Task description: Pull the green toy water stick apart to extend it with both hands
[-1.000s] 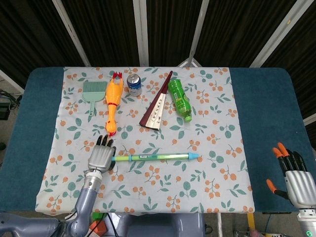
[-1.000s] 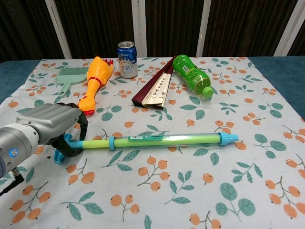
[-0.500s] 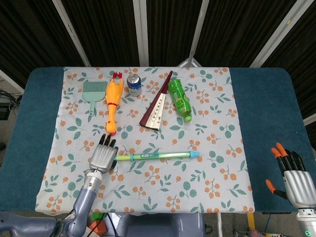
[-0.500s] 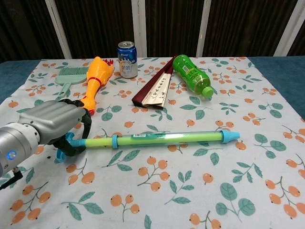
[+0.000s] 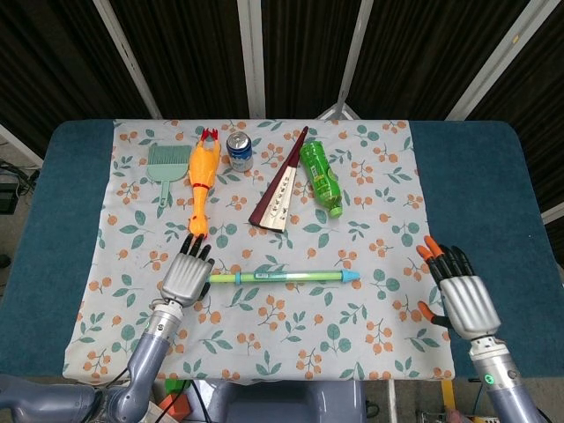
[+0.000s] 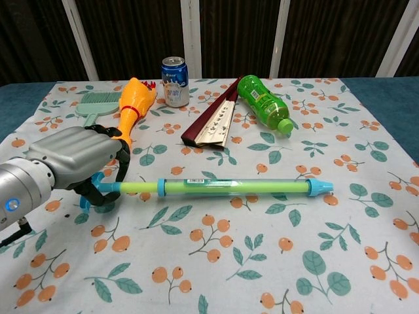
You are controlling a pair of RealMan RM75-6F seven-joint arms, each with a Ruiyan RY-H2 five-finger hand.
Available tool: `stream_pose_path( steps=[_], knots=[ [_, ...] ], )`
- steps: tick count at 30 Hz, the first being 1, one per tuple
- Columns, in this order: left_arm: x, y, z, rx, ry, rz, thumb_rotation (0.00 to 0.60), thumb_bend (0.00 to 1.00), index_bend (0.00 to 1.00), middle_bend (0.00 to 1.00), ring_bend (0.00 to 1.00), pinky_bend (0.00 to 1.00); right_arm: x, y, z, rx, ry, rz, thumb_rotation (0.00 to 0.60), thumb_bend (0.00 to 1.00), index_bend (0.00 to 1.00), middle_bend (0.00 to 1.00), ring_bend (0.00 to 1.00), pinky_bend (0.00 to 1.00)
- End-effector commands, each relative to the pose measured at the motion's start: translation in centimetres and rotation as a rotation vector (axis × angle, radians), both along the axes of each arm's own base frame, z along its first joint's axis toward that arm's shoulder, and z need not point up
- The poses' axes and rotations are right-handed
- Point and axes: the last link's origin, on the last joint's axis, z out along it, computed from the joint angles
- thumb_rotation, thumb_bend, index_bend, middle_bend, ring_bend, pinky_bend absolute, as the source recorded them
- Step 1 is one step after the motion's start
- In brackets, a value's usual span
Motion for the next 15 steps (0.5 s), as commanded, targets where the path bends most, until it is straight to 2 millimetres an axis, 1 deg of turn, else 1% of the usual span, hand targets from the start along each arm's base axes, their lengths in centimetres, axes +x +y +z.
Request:
stream_pose_path(
  steps=[1,5,8,10,12,15],
  knots=[
    [0.0,0.0,0.0,-0.005,-0.001,-0.004,0.6,0.58,0.59,0.19,0.0,0.06,2.4,-2.0,-2.0,0.041,-0.025,0.017,0.6,0.34,0.06,0.0,0.0,0.0],
    [-0.1,0.0,-0.1,-0.014,0.002,-0.01,0.6,0.58,0.6,0.19,0.0,0.06,4.0,-3.6,-4.1,0.081,-0.041,0.016,0.6,0.34,0.1,0.0,0.0,0.0],
    [-0.1,0.1,0.0,-0.016,0.001,-0.013,0.6,0.58,0.6,0.19,0.0,0.06,4.9,-4.5,-5.9,0.112,-0.045,0.004,0.6,0.34,0.15,0.0,0.0,0.0],
    [-0.2,0.2,0.1,-0.019,0.001,-0.013,0.6,0.58,0.6,0.19,0.0,0.06,5.6,-5.3,-7.6,0.14,-0.036,-0.005,0.6,0.34,0.18,0.0,0.0,0.0],
    [-0.3,0.2,0.2,-0.02,0.004,-0.015,0.6,0.58,0.6,0.19,0.0,0.06,5.9,-5.7,-8.7,0.151,-0.027,-0.02,0.6,0.34,0.21,0.0,0.0,0.0],
    [-0.5,0.3,0.4,-0.022,0.006,-0.013,0.6,0.58,0.6,0.19,0.0,0.06,6.2,-6.0,-9.9,0.167,-0.029,-0.043,0.6,0.34,0.25,0.02,0.0,0.0]
  ],
)
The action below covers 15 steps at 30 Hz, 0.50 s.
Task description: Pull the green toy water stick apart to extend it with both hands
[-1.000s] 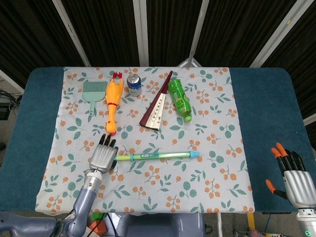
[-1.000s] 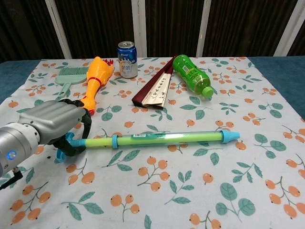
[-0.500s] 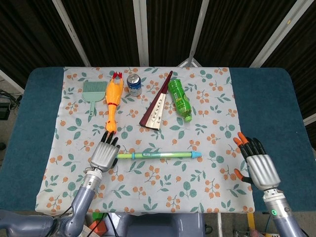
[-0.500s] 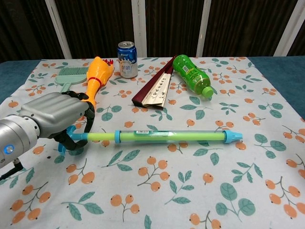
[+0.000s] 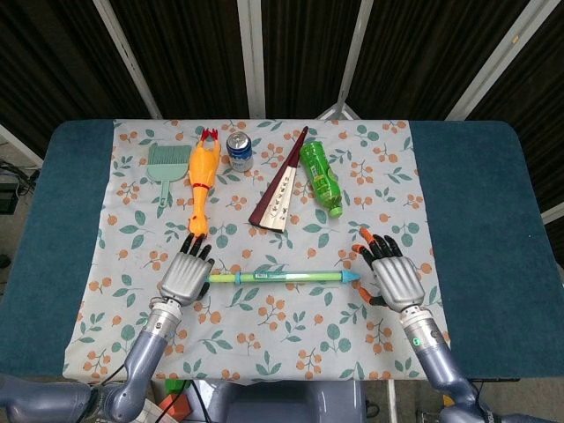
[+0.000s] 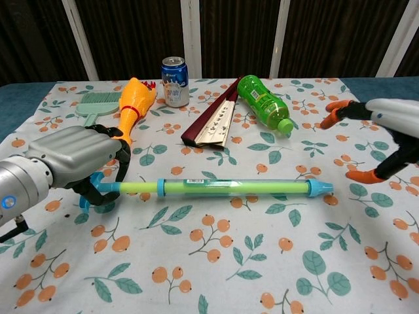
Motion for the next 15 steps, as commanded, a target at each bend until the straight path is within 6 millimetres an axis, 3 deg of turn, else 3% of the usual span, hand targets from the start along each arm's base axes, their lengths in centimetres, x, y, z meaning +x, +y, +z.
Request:
stream_pose_path(
  steps=[1,7,15],
  knots=[
    [-0.2,0.1,0.1,-0.001,0.003,0.003,0.6,0.58,0.6,0.19,0.0,0.06,0.8,-0.8,-2.0,0.031,0.002,-0.021,0.6,0.34,0.26,0.02,0.0,0.0],
    [-0.4,0.1,0.1,-0.011,0.007,0.012,0.6,0.58,0.6,0.19,0.0,0.06,1.3,-1.1,-4.3,0.058,0.01,-0.058,0.6,0.34,0.28,0.04,0.0,0.0],
    [-0.3,-0.2,0.3,-0.013,0.01,0.0,0.6,0.58,0.6,0.19,0.0,0.06,1.9,-1.4,-5.7,0.063,0.007,-0.077,0.6,0.34,0.35,0.08,0.0,0.0]
  ],
)
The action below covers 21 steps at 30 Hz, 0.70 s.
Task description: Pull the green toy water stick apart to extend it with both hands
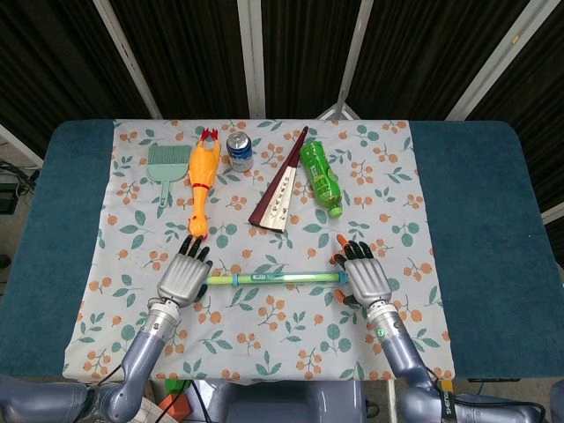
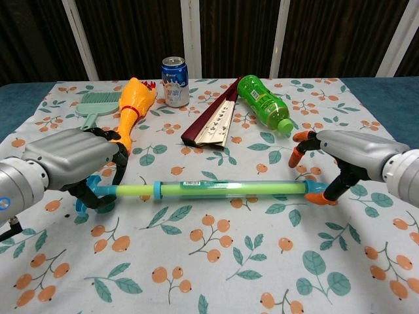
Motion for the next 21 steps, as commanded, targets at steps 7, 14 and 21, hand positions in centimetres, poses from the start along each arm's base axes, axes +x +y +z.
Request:
stream_pose_path(
  steps=[7,14,21],
  knots=[
    [0.2,0.3,0.5,0.012,0.0,-0.007,0.6,0.58,0.6,0.19,0.0,0.06,0.6,-0.3,-0.6,-0.01,-0.006,-0.006,0.6,0.34,0.37,0.09,0.0,0.0],
    [0.2,0.5,0.9,0.018,-0.002,-0.001,0.6,0.58,0.61,0.19,0.0,0.06,0.4,-0.3,-1.3,0.001,0.012,-0.023,0.6,0.34,0.42,0.11,0.0,0.0],
    [0.2,0.6,1.0,0.018,-0.004,-0.001,0.6,0.58,0.61,0.19,0.0,0.06,-0.1,-0.6,-1.6,-0.004,0.028,-0.037,0.6,0.34,0.43,0.12,0.0,0.0]
  ],
)
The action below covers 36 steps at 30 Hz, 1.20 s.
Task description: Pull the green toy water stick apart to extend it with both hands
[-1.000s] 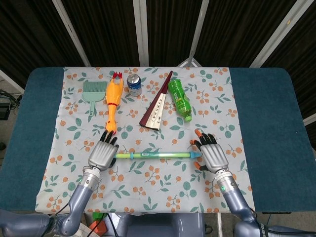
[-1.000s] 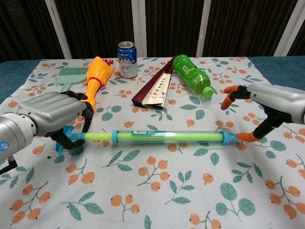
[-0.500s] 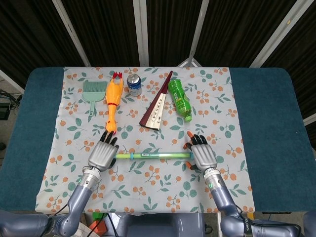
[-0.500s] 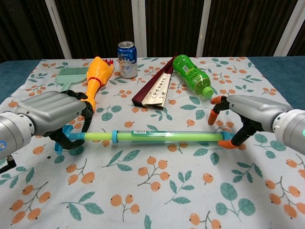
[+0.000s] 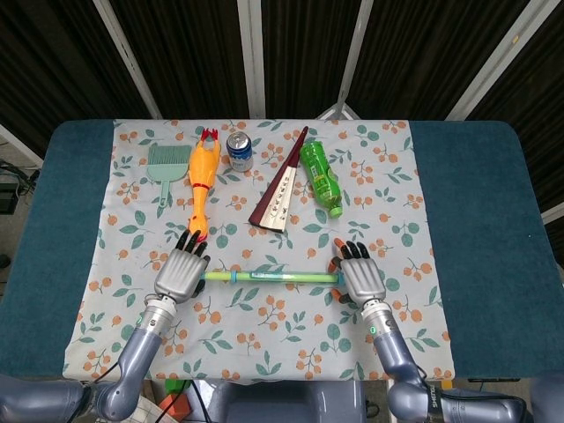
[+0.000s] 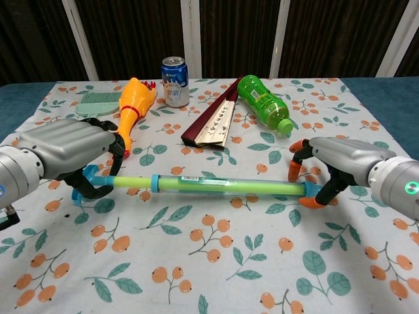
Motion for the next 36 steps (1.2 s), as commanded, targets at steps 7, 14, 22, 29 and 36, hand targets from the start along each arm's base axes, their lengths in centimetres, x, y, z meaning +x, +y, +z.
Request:
stream_pose_path(
  steps=[7,14,22,29,36],
  knots=[
    [-0.1,0.13,0.17,0.002,0.0,0.001,0.6,0.58,0.61,0.19,0.0,0.05,-0.28,-0.41,-0.11,-0.009,-0.002,-0.009,0.6,0.34,0.43,0.12,0.0,0.0],
    [-0.24,0.2,0.23,0.004,-0.001,0.005,0.6,0.58,0.61,0.19,0.0,0.05,-0.36,-0.2,-0.53,0.002,-0.005,-0.013,0.6,0.34,0.44,0.12,0.0,0.0],
    [-0.29,0.21,0.14,0.001,-0.003,0.005,0.6,0.58,0.61,0.19,0.0,0.05,-0.43,-0.35,-0.73,-0.002,-0.006,-0.023,0.6,0.34,0.49,0.13,0.0,0.0],
    [-0.62,0.33,0.3,0.006,0.001,0.01,0.6,0.58,0.61,0.19,0.0,0.05,-0.52,-0.48,-0.68,-0.008,0.002,-0.024,0.6,0.34,0.57,0.16,0.0,0.0],
    [-0.62,0.38,0.36,0.009,-0.003,0.011,0.6,0.58,0.61,0.19,0.0,0.05,-0.58,-0.69,-0.11,-0.023,0.015,-0.02,0.6,0.34,0.63,0.18,0.0,0.0]
  ],
)
